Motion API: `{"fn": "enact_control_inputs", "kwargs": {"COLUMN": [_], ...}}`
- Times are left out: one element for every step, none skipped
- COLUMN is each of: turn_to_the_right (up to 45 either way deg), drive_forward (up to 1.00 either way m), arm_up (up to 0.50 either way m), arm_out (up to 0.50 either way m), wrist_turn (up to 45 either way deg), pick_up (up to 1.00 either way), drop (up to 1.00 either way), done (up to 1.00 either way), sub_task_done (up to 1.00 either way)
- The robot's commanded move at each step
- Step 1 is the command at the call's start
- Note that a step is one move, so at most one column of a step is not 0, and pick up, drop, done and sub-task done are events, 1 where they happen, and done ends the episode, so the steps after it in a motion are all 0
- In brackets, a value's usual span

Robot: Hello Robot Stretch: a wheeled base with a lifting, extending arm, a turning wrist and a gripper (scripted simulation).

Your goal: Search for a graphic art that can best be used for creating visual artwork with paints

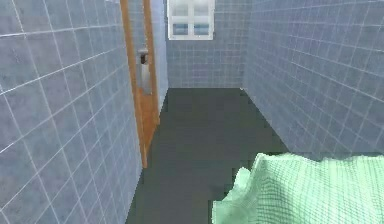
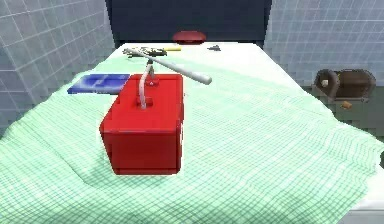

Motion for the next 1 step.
{"fn": "enact_control_inputs", "kwargs": {"turn_to_the_right": [0.0], "drive_forward": [0.20], "arm_up": [0.00], "arm_out": [0.00], "wrist_turn": [0.0], "pick_up": [0.00], "drop": [0.00], "done": [0.00], "sub_task_done": [0.00]}}
